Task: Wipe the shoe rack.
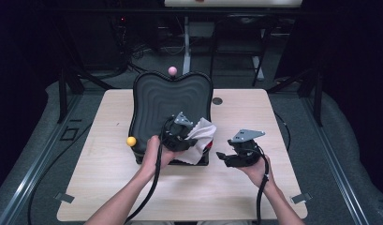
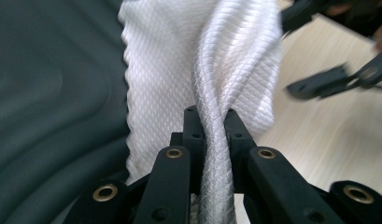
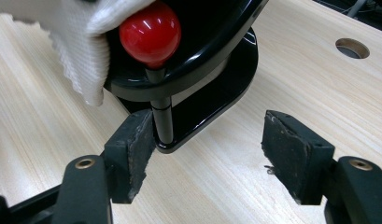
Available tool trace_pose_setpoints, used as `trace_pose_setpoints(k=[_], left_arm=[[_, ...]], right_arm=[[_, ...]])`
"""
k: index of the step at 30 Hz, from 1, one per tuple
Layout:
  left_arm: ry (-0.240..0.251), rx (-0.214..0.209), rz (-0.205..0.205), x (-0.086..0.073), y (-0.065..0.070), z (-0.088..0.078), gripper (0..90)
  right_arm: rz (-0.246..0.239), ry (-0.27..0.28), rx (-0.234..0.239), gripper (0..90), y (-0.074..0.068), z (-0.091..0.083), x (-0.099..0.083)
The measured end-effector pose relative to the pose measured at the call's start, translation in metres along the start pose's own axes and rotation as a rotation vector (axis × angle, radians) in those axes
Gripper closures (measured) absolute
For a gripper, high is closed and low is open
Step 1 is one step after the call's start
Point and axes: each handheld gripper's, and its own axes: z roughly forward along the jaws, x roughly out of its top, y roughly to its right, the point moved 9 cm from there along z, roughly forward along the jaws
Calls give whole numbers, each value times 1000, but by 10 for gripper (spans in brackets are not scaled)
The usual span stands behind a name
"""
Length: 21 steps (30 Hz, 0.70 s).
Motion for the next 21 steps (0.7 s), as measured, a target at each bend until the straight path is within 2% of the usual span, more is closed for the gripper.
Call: trace_pose_setpoints(k=[3, 6, 11, 13, 14, 16, 17, 19, 21], left_arm=[[15, -15, 24, 13, 11, 4, 824], [12, -19, 28, 21, 17, 14, 822], [14, -35, 4, 27, 15, 20, 822], [1, -25, 8, 26, 13, 20, 823], [-16, -6, 13, 23, 9, 20, 824], [-57, 15, 3, 11, -1, 24, 825], [-57, 15, 3, 11, -1, 24, 824], [-59, -2, -33, 3, -7, 24, 824], [-34, -20, -54, 3, -6, 21, 824]], right_arm=[[-1, -2, 0, 335, -1, 0, 0], [-3, -2, 0, 335, -1, 0, 0], [-7, -7, 5, 335, -2, 1, -2], [-7, -7, 4, 334, -2, 1, -2], [-6, -4, 4, 334, -2, 1, -1], [-7, 0, 3, 335, -3, 0, 0], [-7, 0, 3, 335, -3, 0, 0], [-14, -5, -2, 334, -3, 0, 0], [-15, -4, -1, 335, -3, 0, 1]])
